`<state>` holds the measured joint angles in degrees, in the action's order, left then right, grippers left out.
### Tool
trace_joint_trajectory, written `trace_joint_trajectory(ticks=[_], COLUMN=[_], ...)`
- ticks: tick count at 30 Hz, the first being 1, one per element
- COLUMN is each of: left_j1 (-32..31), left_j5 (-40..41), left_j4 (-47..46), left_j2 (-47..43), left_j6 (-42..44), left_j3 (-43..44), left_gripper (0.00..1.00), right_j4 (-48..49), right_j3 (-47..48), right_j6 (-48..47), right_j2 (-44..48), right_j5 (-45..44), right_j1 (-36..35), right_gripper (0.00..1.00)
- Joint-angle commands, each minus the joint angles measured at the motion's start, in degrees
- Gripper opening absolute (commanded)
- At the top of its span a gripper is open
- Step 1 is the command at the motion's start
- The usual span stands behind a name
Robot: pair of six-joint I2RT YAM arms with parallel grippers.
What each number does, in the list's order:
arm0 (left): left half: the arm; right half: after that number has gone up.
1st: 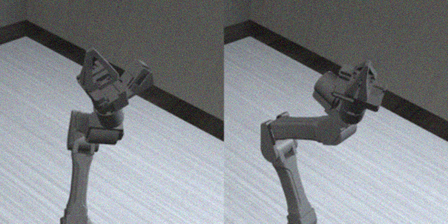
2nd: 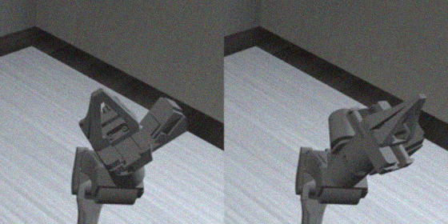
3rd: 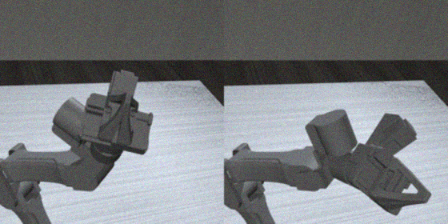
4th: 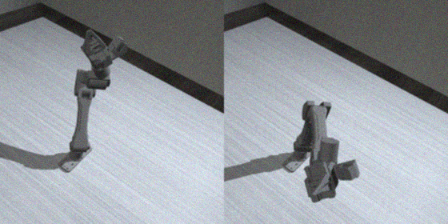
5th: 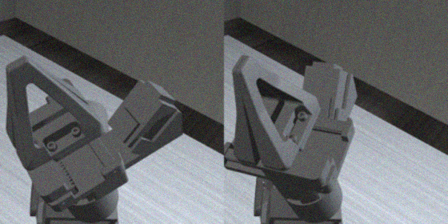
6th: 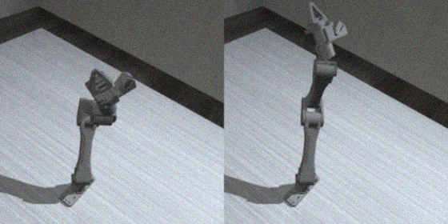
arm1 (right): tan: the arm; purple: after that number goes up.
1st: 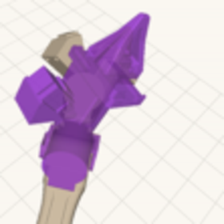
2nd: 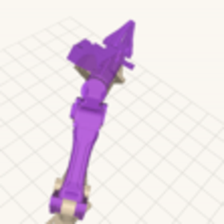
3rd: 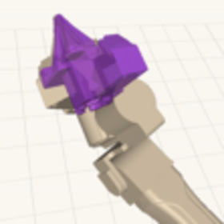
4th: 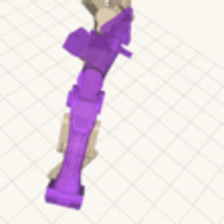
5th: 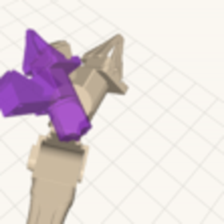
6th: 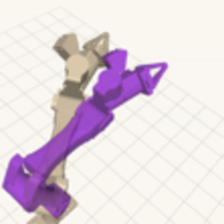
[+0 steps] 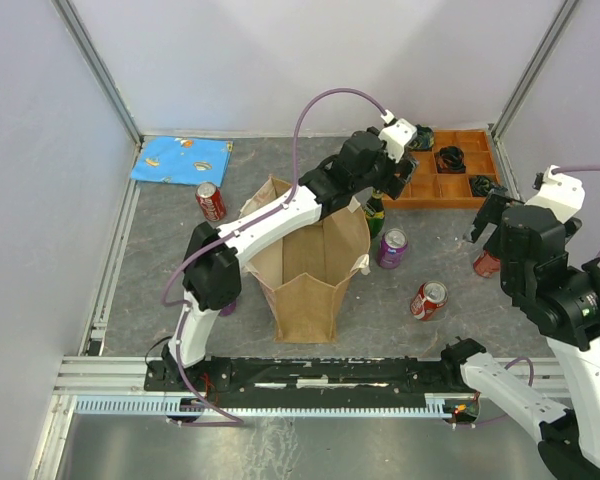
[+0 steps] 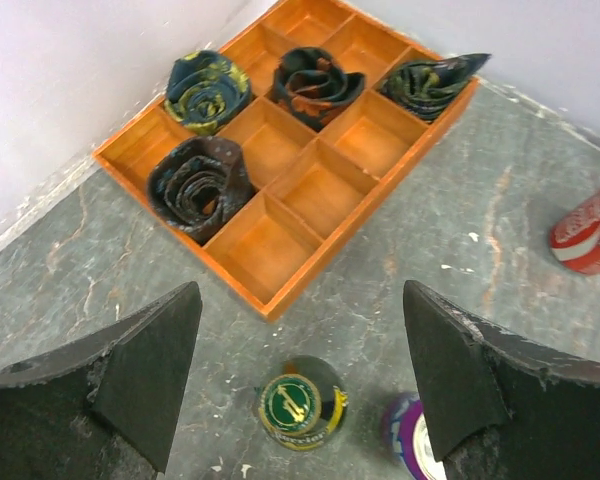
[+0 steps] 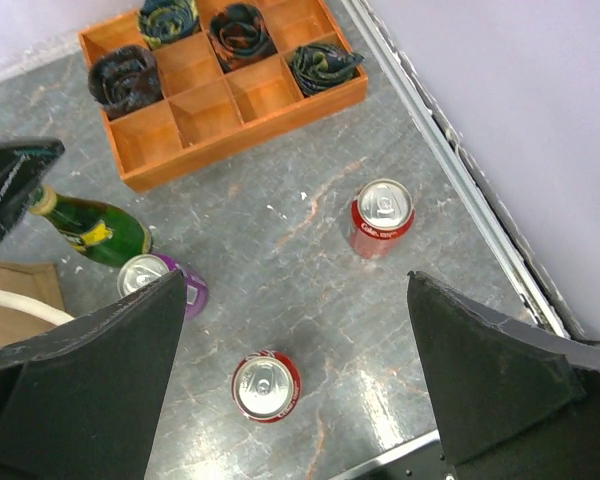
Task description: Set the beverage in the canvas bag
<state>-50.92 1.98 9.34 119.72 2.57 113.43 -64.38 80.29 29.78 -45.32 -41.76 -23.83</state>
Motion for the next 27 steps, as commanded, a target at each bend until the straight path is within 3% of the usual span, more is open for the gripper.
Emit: trace_joint_trajectory(ticks=[1, 20, 23, 27], left_j1=[0.19, 0.14, 0.08, 0.13], left_j5=[5.26, 6.78, 6.82, 7.13], left_j4=[-0.12, -5.56, -6.72, -8.83], left_j2=[2.08, -1.04, -0.59, -0.14], left_j6=[-0.85, -4.34, -4.46, -4.09], left_j3=[3.26, -12.34, -12.80, -13.39], left_gripper=[0.88, 0.85, 0.78, 0.58], right_j4=[-1.89, -4.63, -4.68, -4.68], right_j3=[-0.41, -0.25, -0.15, -0.14], right_j6=[1.51, 2.84, 2.82, 2.83], right_j2=[0.27, 1.75, 1.73, 1.89], right_j5=[-2.19, -3.05, -3.06, -3.48], right_j1=[0.23, 0.20, 0.26, 0.24], right_gripper=[0.99, 0.99, 0.99, 0.99])
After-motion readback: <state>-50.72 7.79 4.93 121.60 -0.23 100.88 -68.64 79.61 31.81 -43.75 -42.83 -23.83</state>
